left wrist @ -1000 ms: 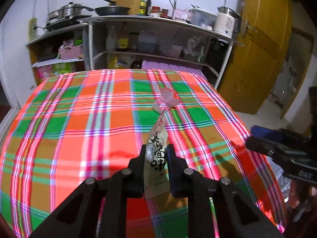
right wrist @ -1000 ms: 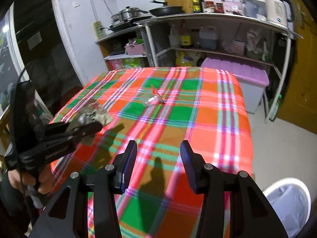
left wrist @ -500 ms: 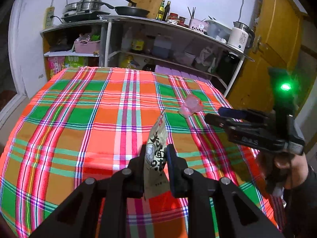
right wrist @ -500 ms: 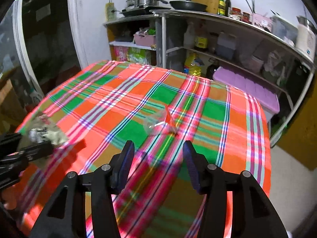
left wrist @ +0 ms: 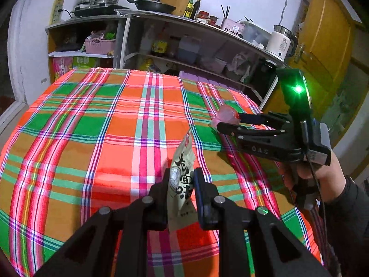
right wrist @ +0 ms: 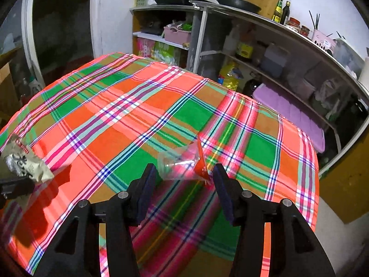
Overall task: Collect trash
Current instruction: 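Grasp the clear plastic cup with red tab with the right tool while the left tool holds the wrapper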
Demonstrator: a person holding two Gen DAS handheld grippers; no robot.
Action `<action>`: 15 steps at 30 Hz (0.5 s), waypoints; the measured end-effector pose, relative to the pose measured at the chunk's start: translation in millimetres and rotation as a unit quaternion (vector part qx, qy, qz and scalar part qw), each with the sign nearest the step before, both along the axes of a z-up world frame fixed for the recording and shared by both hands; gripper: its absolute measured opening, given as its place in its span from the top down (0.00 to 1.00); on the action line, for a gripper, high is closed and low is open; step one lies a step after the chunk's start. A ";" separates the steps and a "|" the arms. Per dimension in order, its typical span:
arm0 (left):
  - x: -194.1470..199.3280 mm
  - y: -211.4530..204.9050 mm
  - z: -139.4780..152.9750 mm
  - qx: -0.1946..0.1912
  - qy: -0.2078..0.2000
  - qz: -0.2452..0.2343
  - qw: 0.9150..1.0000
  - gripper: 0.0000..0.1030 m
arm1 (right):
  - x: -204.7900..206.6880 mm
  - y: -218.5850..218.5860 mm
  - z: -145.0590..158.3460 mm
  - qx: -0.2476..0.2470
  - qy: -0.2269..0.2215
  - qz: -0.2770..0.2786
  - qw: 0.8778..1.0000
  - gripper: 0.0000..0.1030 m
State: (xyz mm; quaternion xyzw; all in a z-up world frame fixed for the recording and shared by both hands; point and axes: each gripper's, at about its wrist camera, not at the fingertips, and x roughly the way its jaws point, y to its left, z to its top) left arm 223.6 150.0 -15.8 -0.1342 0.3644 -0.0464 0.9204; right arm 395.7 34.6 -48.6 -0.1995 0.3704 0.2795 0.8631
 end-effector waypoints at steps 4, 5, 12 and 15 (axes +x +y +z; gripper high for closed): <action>-0.2 -0.6 -0.3 -0.001 0.002 0.000 1.000 0.81 | 5.5 5.1 -2.9 0.003 0.015 -0.002 1.000 0.50; 0.0 -0.5 -0.1 -0.001 0.001 0.000 1.000 0.81 | 5.4 6.3 -3.9 0.003 0.017 -0.002 1.000 0.50; 2.0 0.3 -3.6 0.000 0.007 0.003 1.000 0.81 | -4.3 6.3 -1.6 0.022 0.015 -0.003 1.000 0.58; 2.6 0.0 -4.8 0.004 0.010 0.007 1.000 0.81 | -12.1 -0.6 5.3 0.038 0.013 -0.010 0.999 0.58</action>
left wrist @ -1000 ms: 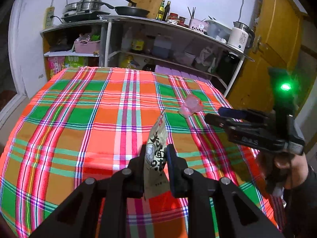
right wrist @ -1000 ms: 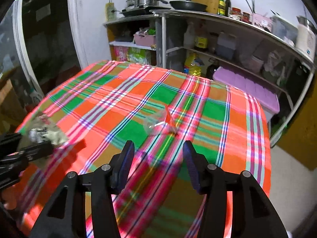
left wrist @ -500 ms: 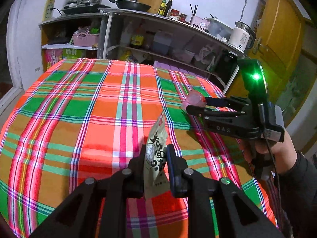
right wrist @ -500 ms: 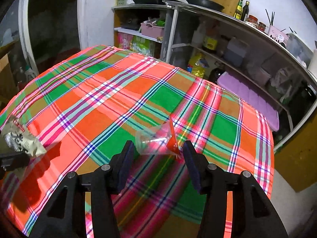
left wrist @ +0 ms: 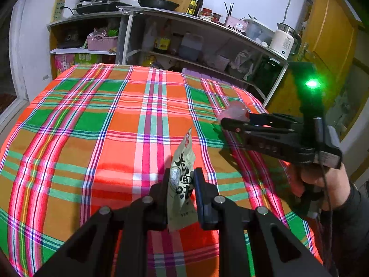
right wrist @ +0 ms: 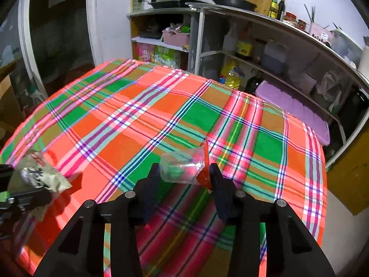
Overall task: Collect trash
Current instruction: 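Grasp the clear plastic cup with red tab with the right tool while the left tool holds the wrapper, then carry the clear wrapper and plastic cup over the white bin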
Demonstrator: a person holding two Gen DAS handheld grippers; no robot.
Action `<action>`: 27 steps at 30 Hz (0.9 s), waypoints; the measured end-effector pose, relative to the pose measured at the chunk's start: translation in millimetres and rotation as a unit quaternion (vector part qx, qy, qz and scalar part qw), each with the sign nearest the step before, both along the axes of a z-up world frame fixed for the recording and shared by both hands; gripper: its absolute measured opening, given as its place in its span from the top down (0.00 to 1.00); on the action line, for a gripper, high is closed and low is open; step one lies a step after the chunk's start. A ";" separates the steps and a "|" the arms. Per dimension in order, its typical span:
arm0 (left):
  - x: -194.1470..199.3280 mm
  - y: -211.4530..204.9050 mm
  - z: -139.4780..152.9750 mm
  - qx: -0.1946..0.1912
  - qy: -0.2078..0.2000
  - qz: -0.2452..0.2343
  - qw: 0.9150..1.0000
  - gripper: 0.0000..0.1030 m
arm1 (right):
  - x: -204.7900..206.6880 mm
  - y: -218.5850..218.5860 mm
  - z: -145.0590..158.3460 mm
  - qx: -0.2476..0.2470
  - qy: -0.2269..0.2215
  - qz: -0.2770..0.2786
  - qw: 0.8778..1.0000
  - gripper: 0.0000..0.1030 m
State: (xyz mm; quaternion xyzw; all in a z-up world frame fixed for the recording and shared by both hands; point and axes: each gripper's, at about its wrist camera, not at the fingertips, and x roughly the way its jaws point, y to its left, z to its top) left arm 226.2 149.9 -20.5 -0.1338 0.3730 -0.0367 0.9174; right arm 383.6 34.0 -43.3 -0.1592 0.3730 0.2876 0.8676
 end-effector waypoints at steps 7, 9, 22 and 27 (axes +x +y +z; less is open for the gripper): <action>-7.0 -7.9 5.7 0.014 0.000 0.010 1.000 0.81 | -37.9 -22.7 15.5 0.042 0.010 -0.008 0.999 0.58; -11.9 -12.1 8.3 0.014 -0.001 0.010 1.000 0.81 | -51.2 -30.1 19.2 0.051 0.011 -0.010 0.999 0.58; -59.6 -55.2 25.4 0.029 -0.010 -0.001 1.000 0.81 | -144.4 -77.9 42.8 0.095 0.005 -0.028 0.995 0.58; -83.0 -75.0 28.4 0.029 -0.013 -0.008 0.999 0.81 | -176.4 -97.1 46.6 0.105 -0.003 -0.047 0.993 0.58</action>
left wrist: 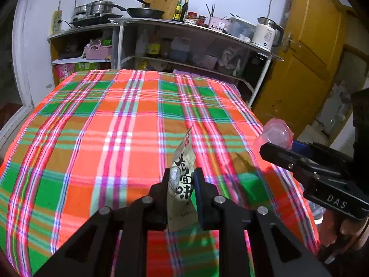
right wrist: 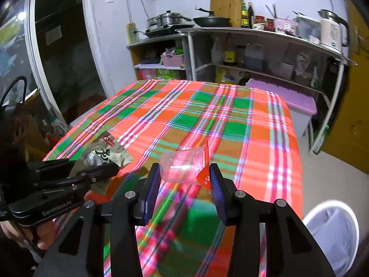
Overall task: Collect trash
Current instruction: 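Carry the clear wrapper and plastic cup over the white bin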
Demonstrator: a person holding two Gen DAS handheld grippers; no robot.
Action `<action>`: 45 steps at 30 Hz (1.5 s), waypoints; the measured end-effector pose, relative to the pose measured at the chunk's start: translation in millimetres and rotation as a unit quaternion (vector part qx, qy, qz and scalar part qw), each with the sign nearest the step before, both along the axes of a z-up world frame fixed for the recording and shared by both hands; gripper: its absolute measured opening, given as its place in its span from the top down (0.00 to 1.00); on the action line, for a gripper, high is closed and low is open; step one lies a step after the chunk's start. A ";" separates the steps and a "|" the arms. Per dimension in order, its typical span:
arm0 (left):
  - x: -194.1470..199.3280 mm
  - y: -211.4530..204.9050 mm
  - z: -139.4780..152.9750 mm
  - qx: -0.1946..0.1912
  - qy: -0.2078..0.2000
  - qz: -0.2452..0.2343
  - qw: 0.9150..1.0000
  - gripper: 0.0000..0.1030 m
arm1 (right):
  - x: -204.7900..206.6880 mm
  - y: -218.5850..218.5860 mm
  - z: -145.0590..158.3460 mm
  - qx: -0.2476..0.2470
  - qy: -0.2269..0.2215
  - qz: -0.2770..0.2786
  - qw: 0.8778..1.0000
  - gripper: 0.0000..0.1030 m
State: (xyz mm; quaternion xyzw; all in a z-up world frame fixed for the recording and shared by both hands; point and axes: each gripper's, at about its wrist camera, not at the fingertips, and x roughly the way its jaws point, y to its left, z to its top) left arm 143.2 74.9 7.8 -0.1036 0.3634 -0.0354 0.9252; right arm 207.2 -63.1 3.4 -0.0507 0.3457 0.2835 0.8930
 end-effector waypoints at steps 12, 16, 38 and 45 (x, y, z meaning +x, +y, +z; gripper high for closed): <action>-34.5 -41.4 12.4 0.009 -0.011 -0.033 0.999 0.81 | -47.5 -48.6 -3.5 0.022 0.013 -0.042 0.999 0.58; -38.4 -52.1 15.7 0.009 -0.015 -0.042 0.999 0.81 | -55.1 -62.9 -2.2 0.027 0.012 -0.051 0.998 0.58; -25.0 -129.4 17.0 0.010 -0.011 -0.117 0.993 0.81 | -68.1 -146.3 -7.7 0.041 0.011 -0.123 0.991 0.58; -14.2 -164.9 13.9 0.011 -0.007 -0.151 0.989 0.81 | -67.3 -182.1 -14.4 0.047 0.016 -0.161 0.986 0.58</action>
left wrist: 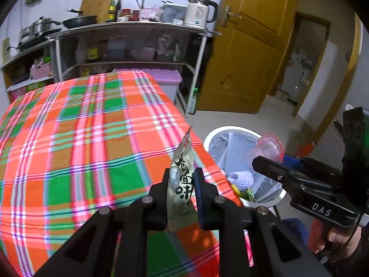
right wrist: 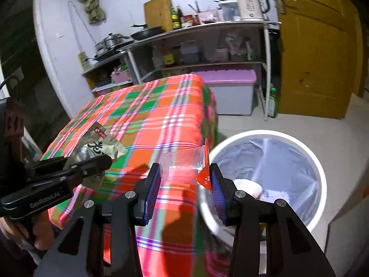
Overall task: Collect trash
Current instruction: 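Carry the clear wrapper and plastic cup over the white bin, then open both tools to drop the wrapper and cup into the bin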
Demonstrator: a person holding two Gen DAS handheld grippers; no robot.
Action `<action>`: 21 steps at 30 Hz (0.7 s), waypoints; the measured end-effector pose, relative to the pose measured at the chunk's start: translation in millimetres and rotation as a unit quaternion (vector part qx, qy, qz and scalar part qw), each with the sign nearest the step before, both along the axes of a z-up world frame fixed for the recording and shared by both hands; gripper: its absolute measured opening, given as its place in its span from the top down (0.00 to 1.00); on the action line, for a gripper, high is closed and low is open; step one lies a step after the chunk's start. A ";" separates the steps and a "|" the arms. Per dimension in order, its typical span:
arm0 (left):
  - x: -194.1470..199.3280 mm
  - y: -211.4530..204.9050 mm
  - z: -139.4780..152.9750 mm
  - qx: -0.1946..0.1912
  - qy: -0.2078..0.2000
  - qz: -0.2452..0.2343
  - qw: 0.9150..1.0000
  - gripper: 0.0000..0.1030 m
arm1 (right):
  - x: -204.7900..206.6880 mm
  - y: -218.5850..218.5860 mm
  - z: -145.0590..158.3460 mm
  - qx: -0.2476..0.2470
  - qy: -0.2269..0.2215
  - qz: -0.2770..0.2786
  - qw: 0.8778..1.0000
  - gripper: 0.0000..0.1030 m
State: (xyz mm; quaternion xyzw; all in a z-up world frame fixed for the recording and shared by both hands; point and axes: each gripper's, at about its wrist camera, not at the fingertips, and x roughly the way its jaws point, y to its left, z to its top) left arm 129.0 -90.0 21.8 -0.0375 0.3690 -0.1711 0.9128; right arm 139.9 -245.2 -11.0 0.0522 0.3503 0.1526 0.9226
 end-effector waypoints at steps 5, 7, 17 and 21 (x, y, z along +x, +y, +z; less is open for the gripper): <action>10.2 -25.1 -2.1 0.000 0.004 -0.025 1.000 0.81 | 1.7 -24.1 -4.6 0.002 0.005 -0.025 1.000 0.58; 14.4 -35.7 -3.6 0.000 0.007 -0.036 0.999 0.81 | 1.5 -34.6 -6.4 0.004 0.007 -0.036 0.999 0.58; 31.8 -83.6 -20.7 0.002 0.032 -0.093 0.995 0.81 | 8.1 -79.8 -25.4 0.011 0.038 -0.090 0.995 0.58; 39.3 -98.0 -30.7 0.004 0.048 -0.110 0.993 0.81 | 11.4 -90.5 -34.1 0.012 0.053 -0.101 0.993 0.58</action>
